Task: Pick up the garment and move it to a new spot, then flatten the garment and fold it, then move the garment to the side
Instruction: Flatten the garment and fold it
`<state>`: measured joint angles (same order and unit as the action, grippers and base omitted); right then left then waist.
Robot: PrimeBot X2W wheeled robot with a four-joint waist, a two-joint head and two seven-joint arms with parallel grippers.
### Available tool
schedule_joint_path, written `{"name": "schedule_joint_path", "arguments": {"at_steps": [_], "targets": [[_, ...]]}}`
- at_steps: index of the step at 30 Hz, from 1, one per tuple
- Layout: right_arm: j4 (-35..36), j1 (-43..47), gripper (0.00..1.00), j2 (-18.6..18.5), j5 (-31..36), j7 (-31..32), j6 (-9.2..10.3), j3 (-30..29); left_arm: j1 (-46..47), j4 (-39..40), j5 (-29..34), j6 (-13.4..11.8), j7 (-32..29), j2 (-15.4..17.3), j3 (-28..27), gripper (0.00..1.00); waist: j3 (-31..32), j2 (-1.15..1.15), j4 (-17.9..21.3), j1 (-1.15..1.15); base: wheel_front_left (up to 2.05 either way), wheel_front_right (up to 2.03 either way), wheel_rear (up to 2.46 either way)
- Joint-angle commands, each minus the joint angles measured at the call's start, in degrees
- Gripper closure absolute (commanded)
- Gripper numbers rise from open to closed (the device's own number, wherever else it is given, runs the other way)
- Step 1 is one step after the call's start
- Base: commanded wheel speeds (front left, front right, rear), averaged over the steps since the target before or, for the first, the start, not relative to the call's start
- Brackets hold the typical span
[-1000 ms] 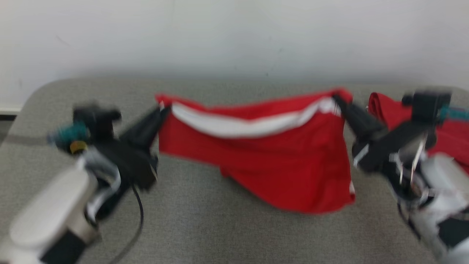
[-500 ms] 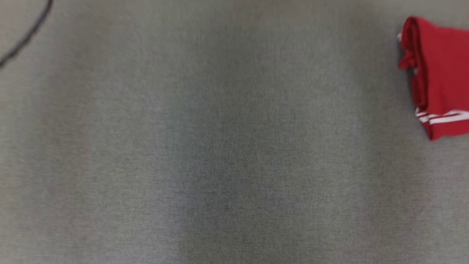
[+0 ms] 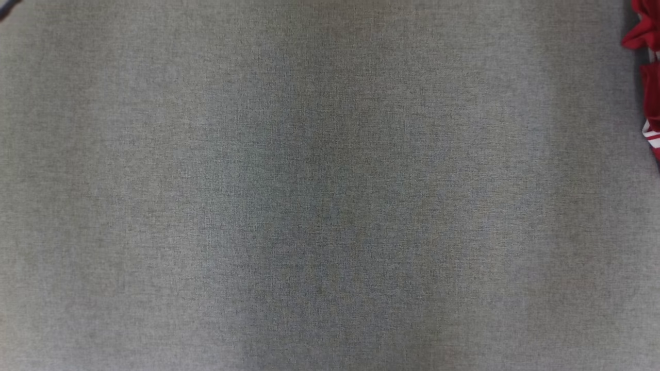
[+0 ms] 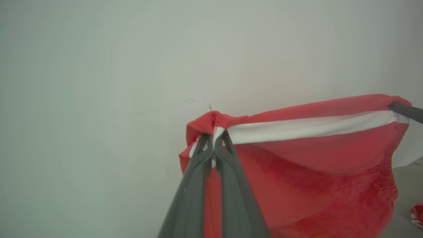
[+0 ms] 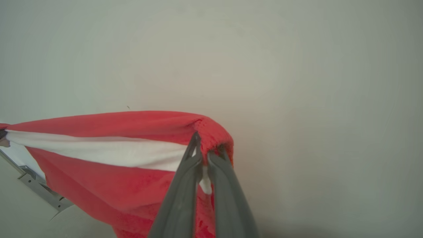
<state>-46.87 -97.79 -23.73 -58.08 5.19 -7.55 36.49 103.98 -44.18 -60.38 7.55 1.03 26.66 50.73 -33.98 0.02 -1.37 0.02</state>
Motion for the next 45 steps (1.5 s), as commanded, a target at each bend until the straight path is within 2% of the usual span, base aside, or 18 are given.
{"name": "schedule_joint_path", "arguments": {"at_steps": [1, 5, 9, 11, 16, 19, 21, 24, 30, 32, 37, 45], "targets": [[0.1, -1.0, 1.0, -0.7, -0.5, -0.3, 0.11, 1.1, 0.8, -0.2, -0.7, -0.2, 0.8, 0.3, 0.8, 1.0, -0.4, -0.02, -0.2, -0.02, 0.0, 0.0, 0.0], [1.5, 1.2, 1.0, -1.7, -2.6, -1.7, 0.11, 4.3, -1.7, 0.5, -2.9, -0.2, 3.8, 0.4, 3.3, 1.0, 0.5, -0.02, -0.9, -0.02, 0.0, 0.0, 0.0], [6.7, 8.0, 1.0, -4.2, -6.1, -5.2, 0.11, 8.4, -8.0, 3.8, -5.0, -0.2, 10.5, -0.6, 5.7, 1.0, 3.5, -0.02, -2.0, -0.02, 0.0, 0.0, 0.0], [10.4, 12.1, 1.0, -5.7, -8.5, -7.0, 0.11, 10.3, -12.6, 5.8, -4.5, -0.2, 12.1, 1.0, 7.8, 1.0, 5.5, -0.02, -2.0, -0.02, 0.0, 0.0, 0.0], [19.8, 25.3, 1.0, -10.3, -15.1, -11.6, 0.11, 14.2, -26.0, 11.8, -6.0, -0.1, 13.7, 2.5, 10.0, 1.0, 10.9, -0.02, -2.0, -0.02, 0.0, 0.0, 0.0], [25.2, 33.6, 1.0, -13.7, -18.2, -14.5, 0.11, 16.2, -33.6, 16.1, -6.2, -0.7, 14.1, 4.5, 9.8, 1.0, 13.3, -0.02, -2.0, -0.02, 0.0, 0.0, 0.0], [28.4, 39.1, 1.0, -16.0, -20.1, -15.8, 0.11, 17.6, -39.3, 19.8, -6.9, -1.1, 14.2, 4.7, 8.7, 1.0, 14.7, -0.02, -2.1, -0.02, 0.0, 0.0, 0.0], [31.1, 46.7, 1.0, -18.5, -22.1, -17.7, 0.11, 19.4, -48.1, 25.0, -4.6, -2.4, 14.1, 6.3, 6.8, 1.0, 16.6, -0.02, -1.9, -0.02, 0.0, 0.0, 0.0], [35.3, 59.4, 1.0, -19.4, -23.5, -19.8, 0.12, 22.5, -66.5, 31.0, 0.0, -4.6, 14.1, 6.0, 1.4, 1.0, 19.6, -0.02, -1.5, -0.02, 0.0, 0.0, 0.0], [36.1, 62.6, 1.0, -19.3, -22.5, -20.0, 0.11, 24.4, -72.4, 30.8, 2.3, -4.9, 14.1, 5.4, -0.3, 1.0, 20.7, -0.02, -1.2, -0.02, 0.0, 0.0, 0.0], [35.5, 69.6, 1.0, -19.9, -21.1, -20.3, 0.11, 27.6, -83.6, 28.7, 7.0, -3.8, 14.1, 3.0, -4.5, 1.0, 23.6, -0.02, -1.5, -0.02, 0.0, 0.0, 0.0], [36.9, 79.3, 1.0, -22.4, -22.9, -20.4, 0.12, 28.7, -94.3, 24.3, 14.9, -2.4, 14.1, -0.2, -14.1, 1.0, 28.0, -0.02, -1.8, -0.02, 0.0, 0.0, 0.0]]}}
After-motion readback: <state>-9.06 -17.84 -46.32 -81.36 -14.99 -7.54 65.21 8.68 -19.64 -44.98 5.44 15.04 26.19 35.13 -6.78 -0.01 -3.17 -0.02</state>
